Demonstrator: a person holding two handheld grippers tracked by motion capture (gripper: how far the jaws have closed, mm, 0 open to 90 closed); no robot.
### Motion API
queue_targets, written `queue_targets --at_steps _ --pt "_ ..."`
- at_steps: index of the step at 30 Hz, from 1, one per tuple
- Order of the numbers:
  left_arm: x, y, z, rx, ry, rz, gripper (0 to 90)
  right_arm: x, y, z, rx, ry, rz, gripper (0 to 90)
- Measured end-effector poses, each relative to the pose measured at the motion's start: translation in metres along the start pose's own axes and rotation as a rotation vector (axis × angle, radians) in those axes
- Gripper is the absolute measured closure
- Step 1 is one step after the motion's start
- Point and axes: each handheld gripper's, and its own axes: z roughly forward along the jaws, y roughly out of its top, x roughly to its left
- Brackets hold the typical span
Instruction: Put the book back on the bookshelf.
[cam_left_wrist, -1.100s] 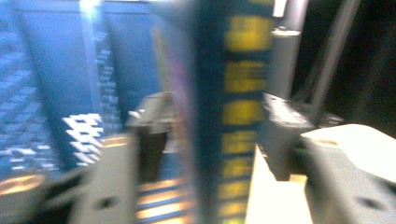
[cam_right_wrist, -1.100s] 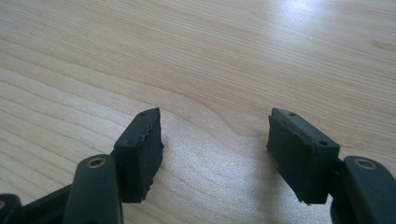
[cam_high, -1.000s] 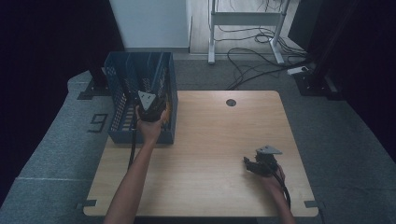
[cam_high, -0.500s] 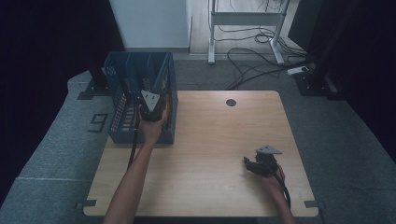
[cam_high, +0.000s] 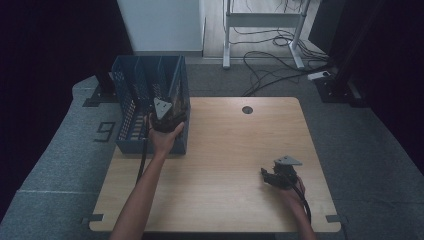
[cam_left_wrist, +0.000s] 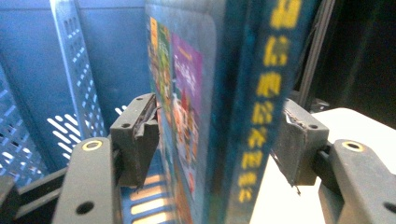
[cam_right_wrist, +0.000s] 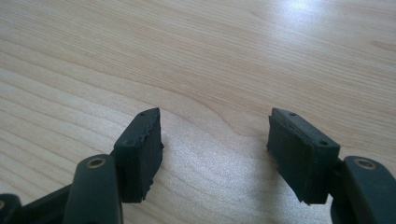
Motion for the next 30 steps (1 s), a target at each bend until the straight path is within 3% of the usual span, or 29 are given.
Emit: queue_targets --at_steps 3,9,14,27,30 --pt "0.0 -0.001 -0.003 0.012 -0.012 0.006 33.9 0.0 0.0 0.0 0.0 0.0 0.001 34.5" --pt "0.008 -0.005 -0.014 0.07 -0.062 -0.042 27.6 0.0 0.0 0.0 0.0 -0.001 0.001 34.2" --pt "0.013 -0.014 -0.029 0.082 -0.096 -0.078 26.2 0.0 0.0 0.0 0.0 -0.001 0.005 34.2" --pt "0.009 -0.038 -0.063 0.128 -0.174 -0.097 21.5 0.0 0.0 0.0 0.001 0.0 0.004 34.2" --pt "0.005 -0.045 -0.072 0.145 -0.19 -0.078 21.5 0.0 0.0 0.0 0.001 0.0 0.004 34.1"
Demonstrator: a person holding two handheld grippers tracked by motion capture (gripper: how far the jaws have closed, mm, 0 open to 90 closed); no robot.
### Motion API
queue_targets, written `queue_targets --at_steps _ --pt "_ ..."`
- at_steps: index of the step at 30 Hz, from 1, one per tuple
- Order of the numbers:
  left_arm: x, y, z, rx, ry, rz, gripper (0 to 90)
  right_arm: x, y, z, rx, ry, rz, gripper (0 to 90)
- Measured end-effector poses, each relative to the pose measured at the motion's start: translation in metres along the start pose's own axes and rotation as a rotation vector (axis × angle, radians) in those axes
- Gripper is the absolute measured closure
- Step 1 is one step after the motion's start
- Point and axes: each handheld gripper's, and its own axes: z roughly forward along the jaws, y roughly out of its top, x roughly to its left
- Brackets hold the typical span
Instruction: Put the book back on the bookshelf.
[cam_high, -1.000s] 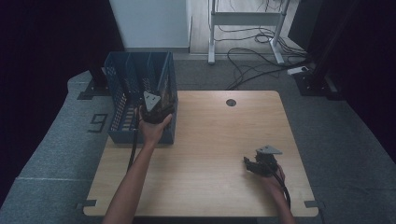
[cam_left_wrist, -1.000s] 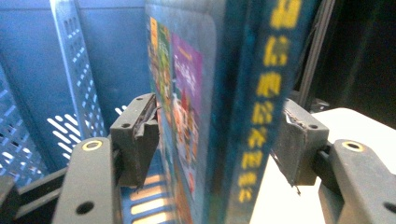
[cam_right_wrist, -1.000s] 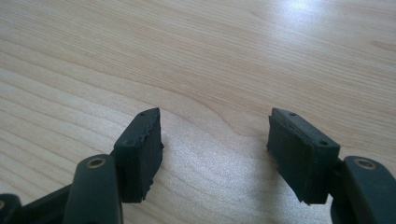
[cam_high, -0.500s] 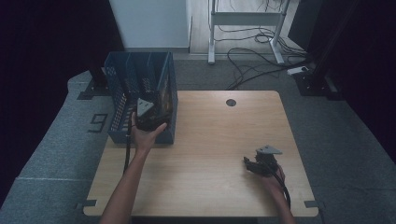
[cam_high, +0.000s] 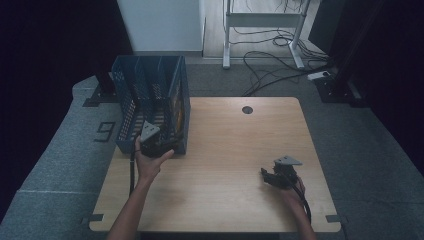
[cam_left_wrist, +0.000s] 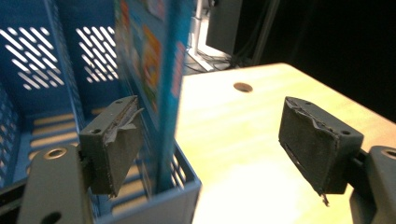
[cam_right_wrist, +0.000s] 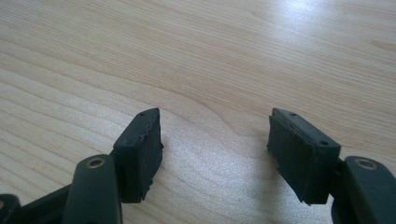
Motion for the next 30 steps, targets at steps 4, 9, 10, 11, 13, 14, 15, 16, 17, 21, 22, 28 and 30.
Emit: queue_targets --at_steps 4,9,10,11,13,14,15,16,17,21,22,28,30 --pt "-0.004 -0.013 -0.009 0.008 -0.019 -0.012 21.3 0.0 0.0 0.0 0.0 0.001 -0.001 34.1" --pt "-0.005 -0.032 -0.018 0.036 -0.052 -0.029 21.0 0.0 0.0 0.0 0.0 0.003 -0.001 33.9" --pt "-0.005 -0.036 -0.02 0.041 -0.056 -0.028 20.6 0.0 0.0 0.0 0.0 0.002 -0.001 33.9" --pt "-0.006 -0.041 -0.021 0.051 -0.062 -0.022 20.3 0.0 0.0 0.0 0.0 0.002 0.0 33.9" --pt "-0.006 -0.049 -0.024 0.069 -0.067 -0.019 19.2 0.0 0.0 0.0 0.0 0.002 0.0 33.9" --pt "-0.007 -0.053 -0.026 0.078 -0.07 -0.017 19.2 0.0 0.0 0.0 0.0 0.001 0.0 34.0" --pt "-0.007 -0.057 -0.027 0.086 -0.074 -0.016 19.0 0.0 0.0 0.0 0.0 0.001 0.0 33.9" --pt "-0.007 -0.06 -0.028 0.094 -0.073 -0.015 19.0 0.0 0.0 0.0 0.0 0.0 -0.001 33.9" --pt "-0.007 -0.063 -0.029 0.102 -0.073 -0.009 19.0 0.0 0.0 0.0 0.0 -0.001 -0.001 33.9" --pt "-0.005 -0.072 -0.032 0.119 -0.06 -0.007 18.8 0.0 0.0 0.0 0.0 -0.001 -0.001 33.9" --pt "-0.004 -0.073 -0.032 0.123 -0.059 -0.011 18.8 0.0 0.0 0.0 0.0 -0.001 -0.001 33.9" --pt "0.0 -0.073 -0.029 0.14 -0.047 -0.025 18.8 0.0 0.0 0.0 0.0 -0.002 -0.002 33.9" --pt "0.0 -0.074 -0.029 0.146 -0.049 -0.027 18.9 0.0 0.0 0.0 0.001 -0.003 -0.001 33.7"
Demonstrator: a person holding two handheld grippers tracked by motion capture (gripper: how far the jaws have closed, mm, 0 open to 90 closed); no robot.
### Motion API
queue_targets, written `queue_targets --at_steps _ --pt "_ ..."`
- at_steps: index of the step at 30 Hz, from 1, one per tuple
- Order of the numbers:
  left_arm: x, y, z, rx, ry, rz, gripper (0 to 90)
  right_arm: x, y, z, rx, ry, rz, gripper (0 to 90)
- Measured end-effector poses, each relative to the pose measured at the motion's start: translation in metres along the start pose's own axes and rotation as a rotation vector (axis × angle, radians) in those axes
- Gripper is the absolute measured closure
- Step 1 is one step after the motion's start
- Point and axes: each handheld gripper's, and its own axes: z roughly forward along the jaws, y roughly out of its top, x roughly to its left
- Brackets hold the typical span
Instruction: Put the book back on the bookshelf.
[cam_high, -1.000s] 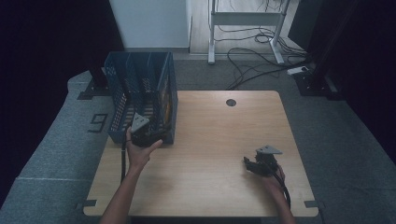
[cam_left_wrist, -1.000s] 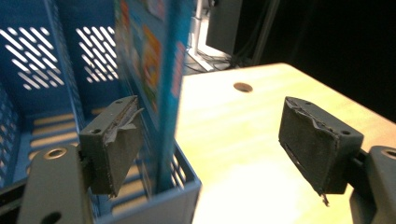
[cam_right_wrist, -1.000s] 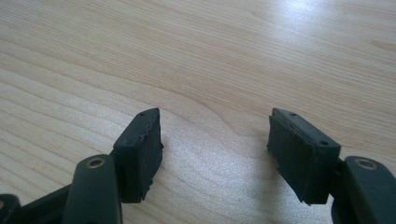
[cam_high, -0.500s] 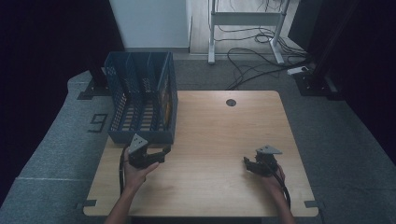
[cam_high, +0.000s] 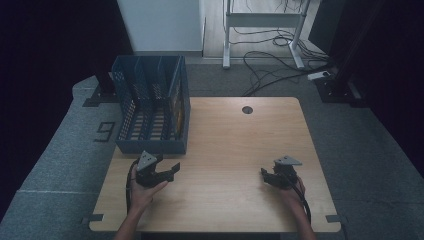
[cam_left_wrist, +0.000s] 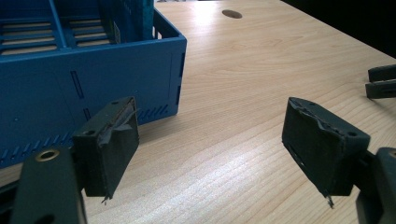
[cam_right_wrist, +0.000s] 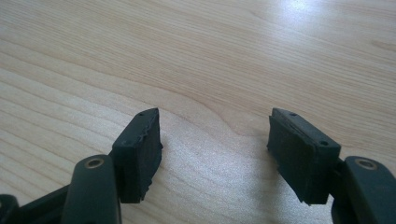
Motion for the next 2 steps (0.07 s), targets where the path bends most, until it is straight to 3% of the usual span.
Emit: queue_targets --at_steps 2 --pt "0.0013 -0.0017 0.0005 0.013 0.0 0.0 18.8 0.0 -0.0001 0.0 -0.001 -0.001 -0.001 33.7"
